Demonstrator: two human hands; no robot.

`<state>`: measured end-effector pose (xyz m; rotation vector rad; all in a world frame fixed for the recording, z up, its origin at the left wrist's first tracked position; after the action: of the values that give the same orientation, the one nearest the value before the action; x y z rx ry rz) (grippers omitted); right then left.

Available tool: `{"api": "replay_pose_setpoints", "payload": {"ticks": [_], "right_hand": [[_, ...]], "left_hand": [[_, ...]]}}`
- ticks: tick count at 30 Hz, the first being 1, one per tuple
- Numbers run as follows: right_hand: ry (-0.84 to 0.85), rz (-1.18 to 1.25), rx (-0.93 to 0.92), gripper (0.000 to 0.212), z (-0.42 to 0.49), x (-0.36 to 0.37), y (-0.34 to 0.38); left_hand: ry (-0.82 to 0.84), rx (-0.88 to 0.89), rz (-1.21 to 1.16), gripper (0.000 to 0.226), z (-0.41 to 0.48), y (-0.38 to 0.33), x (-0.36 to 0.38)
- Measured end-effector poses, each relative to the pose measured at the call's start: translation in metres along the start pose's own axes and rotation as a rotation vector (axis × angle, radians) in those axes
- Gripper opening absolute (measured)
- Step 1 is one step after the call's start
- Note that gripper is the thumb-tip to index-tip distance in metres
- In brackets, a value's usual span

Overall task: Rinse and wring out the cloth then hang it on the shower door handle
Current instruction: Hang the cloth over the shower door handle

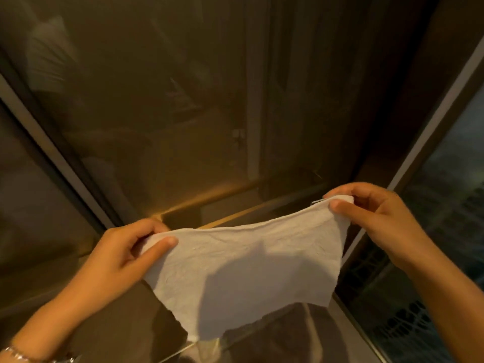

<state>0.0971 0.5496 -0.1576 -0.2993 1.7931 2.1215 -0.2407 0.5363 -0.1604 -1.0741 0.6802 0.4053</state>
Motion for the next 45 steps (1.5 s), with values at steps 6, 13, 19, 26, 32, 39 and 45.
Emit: {"api": "replay_pose_setpoints", "payload": {"ticks": [6,13,19,26,32,39,45], "right_hand": [[0.034,-0.066,0.072,0.011,0.077,0.004,-0.034],[0.069,-0.014,0.058,0.011,0.142,0.008,-0.056],[0.044,-0.029,0.102,0.019,0.172,0.030,-0.114],[0.286,-0.391,-0.044,0.022,0.180,0.060,-0.148],[0.278,-0.573,-0.159,0.019,0.185,0.059,-0.136],[0.088,-0.455,-0.222,0.013,0.178,0.035,-0.129],[0.446,-0.403,0.132,0.013,0.142,0.038,-0.219]], "left_hand": [[-0.138,-0.088,-0.011,0.014,0.061,0.049,0.007],[-0.401,0.001,0.250,0.022,0.083,0.052,0.026],[-0.462,-0.260,0.246,0.025,0.071,0.086,0.083],[-0.501,-0.481,0.311,0.040,0.064,0.100,0.086],[-0.286,-0.586,0.411,0.040,0.051,0.106,0.100],[-0.441,-0.466,0.444,0.035,0.020,0.095,0.101],[-0.676,-0.672,0.202,0.026,-0.034,0.120,0.113]]}}
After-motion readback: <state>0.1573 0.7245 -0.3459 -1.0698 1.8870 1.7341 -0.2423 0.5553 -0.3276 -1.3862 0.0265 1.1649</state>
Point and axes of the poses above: each hand's wrist, its own z-axis towards the middle knuckle, its own x-axis out of the palm, y = z × x, the point moved 8 cm from there along z, towards the middle knuckle, and after that the axes turned 2 degrees about -z, right-handed, at the moved point
